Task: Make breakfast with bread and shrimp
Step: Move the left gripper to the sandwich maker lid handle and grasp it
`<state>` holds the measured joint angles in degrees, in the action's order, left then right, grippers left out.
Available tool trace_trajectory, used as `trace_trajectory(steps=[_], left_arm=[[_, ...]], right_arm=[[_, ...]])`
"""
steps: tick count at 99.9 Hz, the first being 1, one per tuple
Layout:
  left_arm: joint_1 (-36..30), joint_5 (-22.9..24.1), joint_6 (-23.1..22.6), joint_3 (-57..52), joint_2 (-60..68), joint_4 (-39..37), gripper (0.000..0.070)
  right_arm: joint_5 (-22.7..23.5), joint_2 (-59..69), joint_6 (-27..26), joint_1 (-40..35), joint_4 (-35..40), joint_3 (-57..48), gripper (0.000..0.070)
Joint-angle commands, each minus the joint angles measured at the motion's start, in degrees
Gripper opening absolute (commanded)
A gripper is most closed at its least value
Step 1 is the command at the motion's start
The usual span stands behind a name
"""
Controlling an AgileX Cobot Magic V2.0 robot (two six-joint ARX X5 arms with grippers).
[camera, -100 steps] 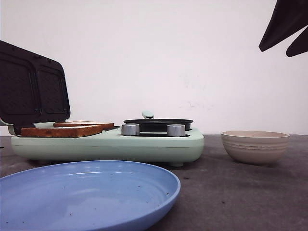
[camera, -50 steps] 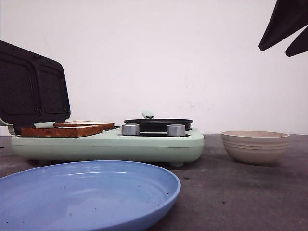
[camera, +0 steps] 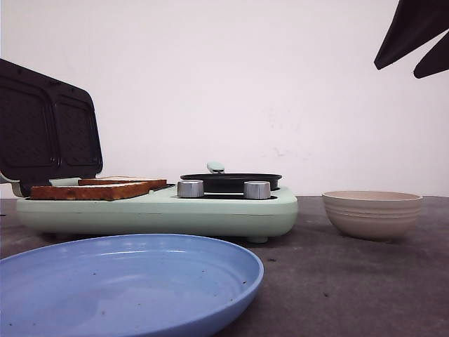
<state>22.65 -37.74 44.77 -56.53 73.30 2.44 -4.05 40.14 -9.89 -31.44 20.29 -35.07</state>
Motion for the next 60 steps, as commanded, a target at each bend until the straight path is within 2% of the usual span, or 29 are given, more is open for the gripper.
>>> trace_trajectory(steps=[1,18,35,60], left_arm=[[0.3,-0.4,0.3,-1.3,1.6,-1.3,0.0354],[-0.1,-2.5,-0.2,-1.3,5.3,-5.0,0.0354],[-0.4,-3.3,2.9,-1.3,8.4,-9.0,0.0354],[-1.9,-4.4,4.6,-1.3,11.2,-12.8,0.0353]], right_arm=[[0.0,0.2,-0.7,-0.2,-0.6,-0.3,0.0347],[0.1,0.2,-1.2,-0.2,-0.6,-0.3,0.0347],[0.1,0.2,-1.7,-0.2,-0.6,-0.3,0.0347],[0.1,0.2,-1.7,-0.2,-0.7,-0.3,0.0347]])
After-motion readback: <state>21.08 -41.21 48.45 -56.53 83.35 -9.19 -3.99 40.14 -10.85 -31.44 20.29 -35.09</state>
